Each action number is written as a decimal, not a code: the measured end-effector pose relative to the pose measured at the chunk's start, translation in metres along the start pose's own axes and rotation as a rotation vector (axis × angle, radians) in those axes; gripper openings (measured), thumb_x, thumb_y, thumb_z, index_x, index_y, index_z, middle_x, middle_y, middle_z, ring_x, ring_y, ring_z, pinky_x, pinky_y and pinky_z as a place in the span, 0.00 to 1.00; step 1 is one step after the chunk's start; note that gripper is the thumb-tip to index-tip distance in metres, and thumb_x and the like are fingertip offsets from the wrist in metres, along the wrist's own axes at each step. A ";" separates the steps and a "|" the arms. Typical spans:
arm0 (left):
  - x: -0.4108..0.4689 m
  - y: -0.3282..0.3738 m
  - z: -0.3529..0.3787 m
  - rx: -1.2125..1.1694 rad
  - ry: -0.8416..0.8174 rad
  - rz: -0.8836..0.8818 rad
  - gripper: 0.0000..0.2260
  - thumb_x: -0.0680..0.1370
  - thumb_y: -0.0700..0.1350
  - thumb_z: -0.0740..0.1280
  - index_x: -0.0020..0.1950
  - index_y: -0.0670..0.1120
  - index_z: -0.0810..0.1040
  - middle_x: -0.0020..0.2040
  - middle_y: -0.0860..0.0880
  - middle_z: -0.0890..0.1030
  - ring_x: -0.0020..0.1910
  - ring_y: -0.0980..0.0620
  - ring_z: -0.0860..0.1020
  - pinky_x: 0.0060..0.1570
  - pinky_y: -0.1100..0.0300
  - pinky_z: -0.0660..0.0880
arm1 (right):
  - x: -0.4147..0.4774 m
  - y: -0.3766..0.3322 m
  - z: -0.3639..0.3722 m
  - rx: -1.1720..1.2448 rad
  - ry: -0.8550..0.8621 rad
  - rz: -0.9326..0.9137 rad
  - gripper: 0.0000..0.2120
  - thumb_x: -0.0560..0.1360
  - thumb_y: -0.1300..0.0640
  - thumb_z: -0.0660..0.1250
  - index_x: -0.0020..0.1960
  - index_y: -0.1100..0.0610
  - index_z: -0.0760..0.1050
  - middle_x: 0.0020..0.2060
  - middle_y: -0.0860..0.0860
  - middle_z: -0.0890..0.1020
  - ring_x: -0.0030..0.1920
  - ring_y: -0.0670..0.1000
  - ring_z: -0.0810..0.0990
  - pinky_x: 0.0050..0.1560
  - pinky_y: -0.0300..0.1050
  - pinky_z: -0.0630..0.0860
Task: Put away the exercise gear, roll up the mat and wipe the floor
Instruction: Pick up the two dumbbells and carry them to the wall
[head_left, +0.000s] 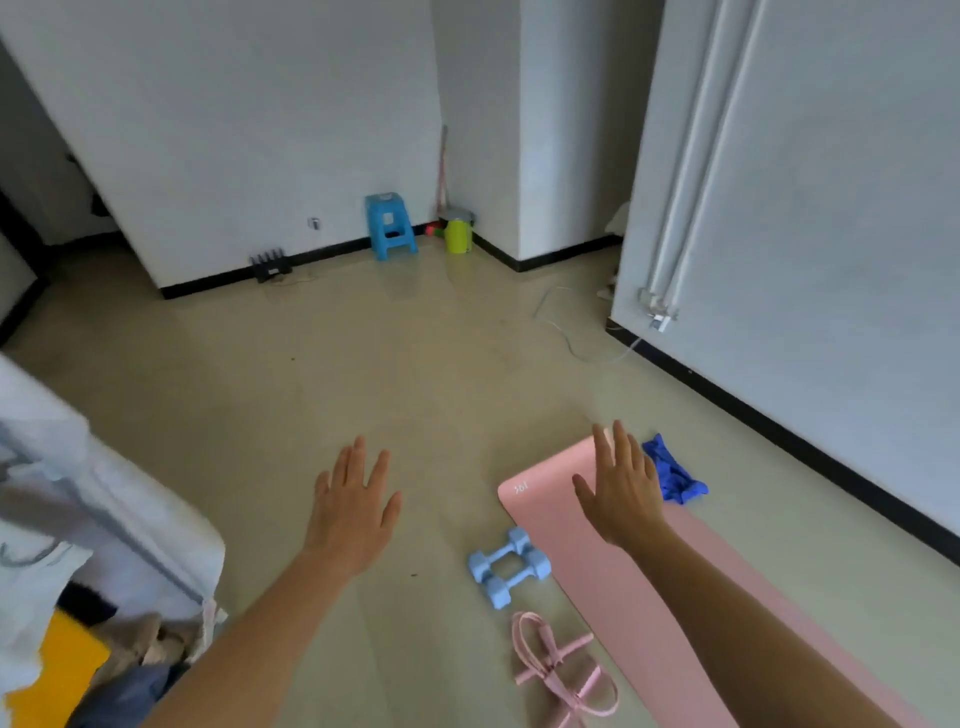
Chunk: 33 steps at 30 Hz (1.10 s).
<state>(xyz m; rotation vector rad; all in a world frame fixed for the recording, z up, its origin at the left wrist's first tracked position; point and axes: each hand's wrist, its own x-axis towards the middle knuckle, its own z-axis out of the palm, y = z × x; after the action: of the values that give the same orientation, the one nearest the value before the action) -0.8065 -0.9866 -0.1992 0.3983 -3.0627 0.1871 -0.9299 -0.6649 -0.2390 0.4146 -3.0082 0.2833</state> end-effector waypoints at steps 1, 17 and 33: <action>0.024 -0.009 0.009 0.000 -0.018 0.042 0.26 0.78 0.57 0.59 0.72 0.44 0.72 0.72 0.36 0.69 0.70 0.37 0.71 0.59 0.39 0.73 | 0.006 -0.002 0.007 -0.012 -0.003 0.065 0.37 0.82 0.40 0.56 0.82 0.58 0.47 0.80 0.61 0.51 0.79 0.64 0.55 0.76 0.60 0.57; 0.329 0.101 0.101 -0.106 -0.194 0.611 0.29 0.82 0.58 0.51 0.80 0.47 0.53 0.80 0.39 0.49 0.79 0.40 0.51 0.73 0.42 0.56 | 0.121 0.036 0.118 0.051 -0.141 0.745 0.38 0.82 0.40 0.56 0.82 0.58 0.45 0.80 0.62 0.49 0.79 0.64 0.53 0.76 0.58 0.55; 0.534 0.172 0.361 -0.009 -0.695 0.837 0.28 0.83 0.55 0.53 0.80 0.44 0.53 0.80 0.40 0.51 0.78 0.41 0.54 0.72 0.45 0.59 | 0.256 -0.010 0.348 0.407 -0.356 1.190 0.37 0.82 0.41 0.56 0.82 0.55 0.44 0.81 0.58 0.51 0.80 0.59 0.53 0.77 0.57 0.53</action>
<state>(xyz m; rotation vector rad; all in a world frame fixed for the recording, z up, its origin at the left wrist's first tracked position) -1.3778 -1.0016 -0.5430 -1.0666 -3.6622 0.0586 -1.1953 -0.8086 -0.5484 -1.5009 -3.0751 0.9545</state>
